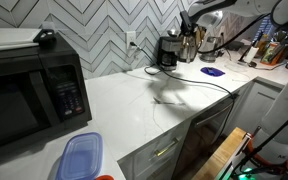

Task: Pick up the bowl and then put it on top of the coffee maker

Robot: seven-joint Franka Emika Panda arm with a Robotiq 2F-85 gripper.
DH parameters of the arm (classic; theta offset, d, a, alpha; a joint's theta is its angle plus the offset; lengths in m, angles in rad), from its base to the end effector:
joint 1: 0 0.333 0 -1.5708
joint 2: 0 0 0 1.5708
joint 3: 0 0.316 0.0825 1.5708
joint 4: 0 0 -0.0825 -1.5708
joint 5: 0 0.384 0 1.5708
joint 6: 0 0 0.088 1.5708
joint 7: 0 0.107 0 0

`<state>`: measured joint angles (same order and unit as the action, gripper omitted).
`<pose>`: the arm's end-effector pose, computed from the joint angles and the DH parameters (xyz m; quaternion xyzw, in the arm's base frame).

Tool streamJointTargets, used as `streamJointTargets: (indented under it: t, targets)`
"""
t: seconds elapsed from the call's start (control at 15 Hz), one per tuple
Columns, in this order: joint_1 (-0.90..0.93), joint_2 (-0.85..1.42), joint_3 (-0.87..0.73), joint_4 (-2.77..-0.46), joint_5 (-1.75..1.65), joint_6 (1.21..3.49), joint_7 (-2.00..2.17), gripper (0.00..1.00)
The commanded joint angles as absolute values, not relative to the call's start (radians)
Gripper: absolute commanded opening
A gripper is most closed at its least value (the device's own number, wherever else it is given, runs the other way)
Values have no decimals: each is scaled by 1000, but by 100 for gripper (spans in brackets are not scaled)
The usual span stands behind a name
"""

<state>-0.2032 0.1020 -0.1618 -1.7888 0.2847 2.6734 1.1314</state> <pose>0.5982 -0.2327 0.5825 -0.6105 0.6882 -0.3139 0.2346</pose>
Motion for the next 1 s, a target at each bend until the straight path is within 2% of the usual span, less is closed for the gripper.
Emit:
streamJointTargets:
  t: [0.0, 0.93]
  targets:
    - [-190, 135, -180, -1733, 186, 2641, 1287, 0]
    - [-170, 255, -194, -1569, 174, 2537, 1381, 0]
